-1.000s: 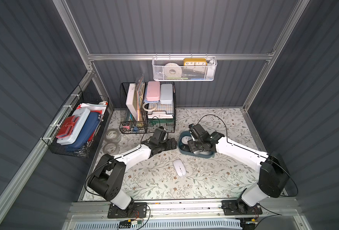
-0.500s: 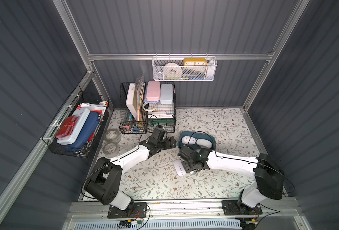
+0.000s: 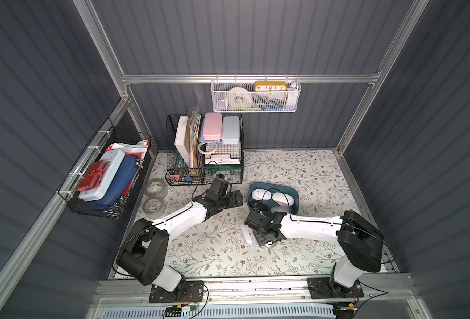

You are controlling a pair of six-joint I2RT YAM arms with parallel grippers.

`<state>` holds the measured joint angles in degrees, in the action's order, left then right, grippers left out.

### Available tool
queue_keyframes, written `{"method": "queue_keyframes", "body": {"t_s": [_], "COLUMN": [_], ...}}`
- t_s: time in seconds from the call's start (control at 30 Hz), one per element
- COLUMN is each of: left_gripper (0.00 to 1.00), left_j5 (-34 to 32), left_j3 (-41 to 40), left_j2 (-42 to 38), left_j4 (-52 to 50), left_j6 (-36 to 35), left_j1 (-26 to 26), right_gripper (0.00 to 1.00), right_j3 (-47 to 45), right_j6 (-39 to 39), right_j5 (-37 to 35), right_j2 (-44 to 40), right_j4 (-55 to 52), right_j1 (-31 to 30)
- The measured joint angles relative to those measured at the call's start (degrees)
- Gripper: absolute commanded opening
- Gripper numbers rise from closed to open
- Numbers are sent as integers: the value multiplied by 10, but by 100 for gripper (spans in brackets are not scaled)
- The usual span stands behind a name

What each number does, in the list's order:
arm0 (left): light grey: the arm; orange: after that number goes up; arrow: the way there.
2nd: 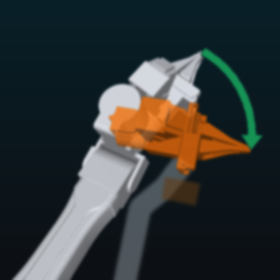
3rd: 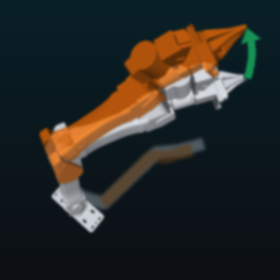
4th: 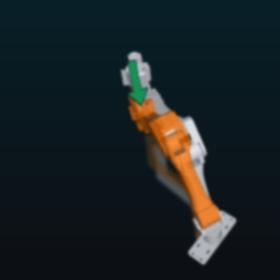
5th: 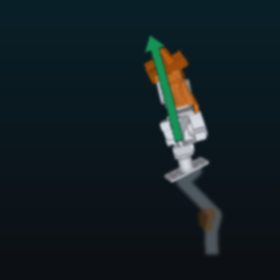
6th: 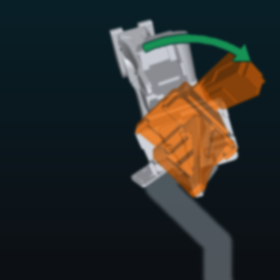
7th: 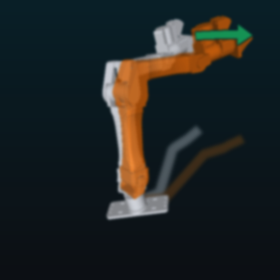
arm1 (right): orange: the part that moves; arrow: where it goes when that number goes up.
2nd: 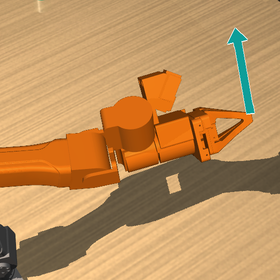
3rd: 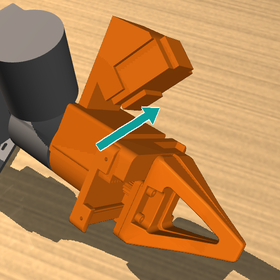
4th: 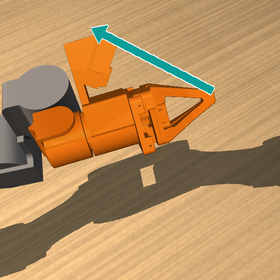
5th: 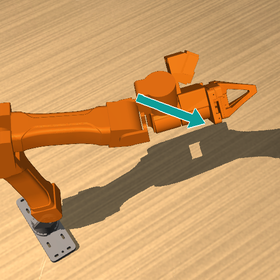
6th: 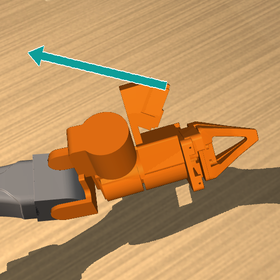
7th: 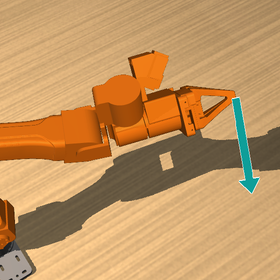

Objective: Take out the mouse from the storage box
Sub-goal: Place the mouse at the center of the board, then adjust the storage box at the center of the board.

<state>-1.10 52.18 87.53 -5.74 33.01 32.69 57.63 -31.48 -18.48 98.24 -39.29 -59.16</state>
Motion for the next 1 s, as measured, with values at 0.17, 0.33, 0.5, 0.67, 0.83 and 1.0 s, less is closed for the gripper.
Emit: {"method": "queue_keyframes", "body": {"t_s": [0.17, 0.33, 0.5, 0.67, 0.83, 1.0], "left_gripper": [99, 99, 99, 99, 97, 92], "left_j5": [0, 0, 9, 17, 28, 46], "left_j3": [0, 0, 3, 4, 23, 36], "left_j2": [0, 0, 8, 33, 61, 75], "left_j4": [-1, -7, -7, -3, 0, 15], "left_j6": [0, 0, 0, 1, 2, 12], "left_j1": [0, 0, 1, 27, 63, 75], "right_gripper": [78, 80, 80, 80, 80, 80], "right_j3": [0, 0, 5, 8, 7, 30], "right_j6": [-1, 5, 19, 31, 54, 84], "right_j5": [-3, -16, -33, -33, -22, 14], "right_j2": [10, -23, -120, -177, -165, -92], "right_j4": [6, -2, -24, -29, -6, 16], "right_j1": [0, 0, 15, 101, 177, 225]}}
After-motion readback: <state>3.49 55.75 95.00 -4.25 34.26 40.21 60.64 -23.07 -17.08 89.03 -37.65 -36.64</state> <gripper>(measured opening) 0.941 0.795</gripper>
